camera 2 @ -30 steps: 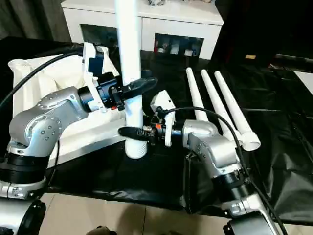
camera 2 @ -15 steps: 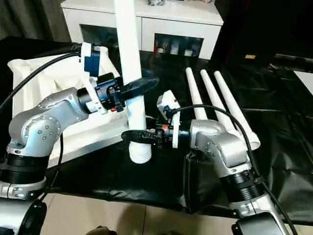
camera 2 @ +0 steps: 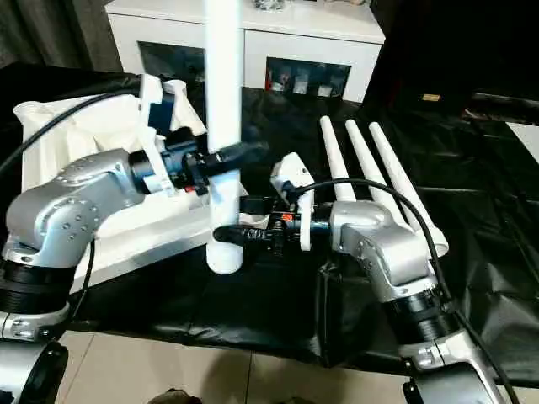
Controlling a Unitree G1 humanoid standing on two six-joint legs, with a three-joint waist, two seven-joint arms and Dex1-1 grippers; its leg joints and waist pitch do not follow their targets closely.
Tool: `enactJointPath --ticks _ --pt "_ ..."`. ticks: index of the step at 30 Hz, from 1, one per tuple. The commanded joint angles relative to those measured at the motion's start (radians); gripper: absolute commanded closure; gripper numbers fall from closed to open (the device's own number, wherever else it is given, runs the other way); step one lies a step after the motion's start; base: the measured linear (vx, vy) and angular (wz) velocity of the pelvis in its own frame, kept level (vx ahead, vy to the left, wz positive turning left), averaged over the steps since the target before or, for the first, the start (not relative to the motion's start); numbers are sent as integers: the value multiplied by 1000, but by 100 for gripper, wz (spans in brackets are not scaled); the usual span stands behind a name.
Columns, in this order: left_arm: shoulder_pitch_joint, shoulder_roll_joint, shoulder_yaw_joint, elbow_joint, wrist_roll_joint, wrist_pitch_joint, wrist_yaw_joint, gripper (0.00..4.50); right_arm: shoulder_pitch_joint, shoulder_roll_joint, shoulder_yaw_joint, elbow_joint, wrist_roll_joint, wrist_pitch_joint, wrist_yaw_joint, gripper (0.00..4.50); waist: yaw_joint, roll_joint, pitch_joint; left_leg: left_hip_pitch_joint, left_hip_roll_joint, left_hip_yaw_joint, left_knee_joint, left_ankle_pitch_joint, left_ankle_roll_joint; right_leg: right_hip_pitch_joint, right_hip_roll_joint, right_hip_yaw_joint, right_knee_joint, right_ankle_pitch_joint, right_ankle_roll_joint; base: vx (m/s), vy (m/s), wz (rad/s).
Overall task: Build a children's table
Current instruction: Insert table leg to table base
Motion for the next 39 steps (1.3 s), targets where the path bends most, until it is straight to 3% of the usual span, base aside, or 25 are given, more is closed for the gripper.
enactJointPath --ticks 1,24,31,39 --pt "-20 1 -8 -15 9 -9 -13 270 -12 -15 10 -17 0 14 22 147 4 7 -69 24 96 -53 -87 -164 -22 51 -110 70 -77 -206 -208 0 0 0" --pt "-19 -5 -18 -29 0 4 -51 270 -33 34 47 16 -15 17 44 147 4 6 -71 24 97 -52 -86 -156 -22 52 -112 70 -73 -179 -221 0 0 0" --pt "-17 -5 -19 -31 -1 6 -57 270 -35 37 50 19 -12 19 55 221 4 6 -70 24 97 -52 -86 -158 -23 52 -111 70 -73 -188 -218 0 0 0" --pt "-18 -3 -9 -26 -4 6 -55 270 -31 34 46 16 -8 26 63 265 4 8 -70 24 97 -52 -86 -163 -26 52 -111 70 -74 -189 -218 0 0 0"
